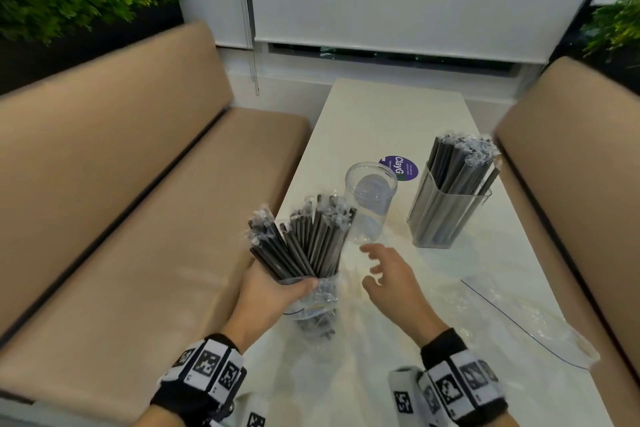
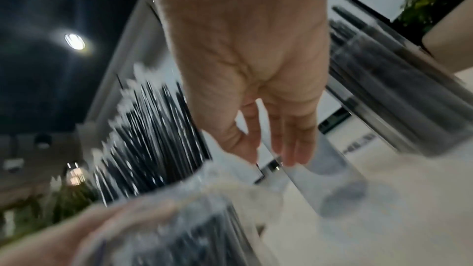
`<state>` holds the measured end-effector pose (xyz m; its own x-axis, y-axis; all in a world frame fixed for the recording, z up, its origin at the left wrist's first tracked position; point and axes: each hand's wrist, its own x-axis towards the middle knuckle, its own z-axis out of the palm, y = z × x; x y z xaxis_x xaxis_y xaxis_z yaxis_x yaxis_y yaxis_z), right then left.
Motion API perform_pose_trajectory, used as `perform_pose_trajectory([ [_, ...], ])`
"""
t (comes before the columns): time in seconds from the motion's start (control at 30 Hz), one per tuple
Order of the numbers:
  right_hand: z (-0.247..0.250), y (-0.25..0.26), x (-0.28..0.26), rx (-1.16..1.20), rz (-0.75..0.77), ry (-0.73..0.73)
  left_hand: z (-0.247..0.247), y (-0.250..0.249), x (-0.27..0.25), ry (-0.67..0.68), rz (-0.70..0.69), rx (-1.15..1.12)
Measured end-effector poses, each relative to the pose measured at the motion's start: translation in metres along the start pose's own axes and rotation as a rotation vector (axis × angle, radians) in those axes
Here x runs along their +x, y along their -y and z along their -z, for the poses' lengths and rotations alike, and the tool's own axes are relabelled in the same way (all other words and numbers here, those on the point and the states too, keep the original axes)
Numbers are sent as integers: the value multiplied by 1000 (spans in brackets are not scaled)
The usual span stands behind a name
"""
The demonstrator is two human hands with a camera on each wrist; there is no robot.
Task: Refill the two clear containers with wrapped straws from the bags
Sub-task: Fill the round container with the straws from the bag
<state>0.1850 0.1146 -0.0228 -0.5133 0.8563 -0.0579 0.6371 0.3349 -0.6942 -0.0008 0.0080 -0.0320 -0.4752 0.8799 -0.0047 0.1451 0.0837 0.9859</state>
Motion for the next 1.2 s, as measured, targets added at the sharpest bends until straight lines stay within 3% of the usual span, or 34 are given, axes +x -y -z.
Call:
perform_pose_trajectory([
  [0.17,23,40,-3,545,239,148,2,-8,14,14,-68,23],
  [0.23,10,44,7,635,220,66,-3,-1,13,34,-59,31],
  [0.3,4,44,13,605,199,-30,-7,5,9,79,-53,39],
  [0.47,20,49,18,556,259,62,5,6,11,187,-46,58],
  [0.6,36,66,17,515,302,17,6,-1,15,218,-48,43],
  [0.73,53,73,20,630,295,-21,3,-12,17,249,-50,-3],
  [1.0,-14,30,13,559,103,-21,-23,15,23,242,74,25],
  [1.1,-14,32,14,576,85,-45,-37,16,15,202,47,8],
  [1.2,-5,38,15,600,106,-18,-44,16,8,261,23,12],
])
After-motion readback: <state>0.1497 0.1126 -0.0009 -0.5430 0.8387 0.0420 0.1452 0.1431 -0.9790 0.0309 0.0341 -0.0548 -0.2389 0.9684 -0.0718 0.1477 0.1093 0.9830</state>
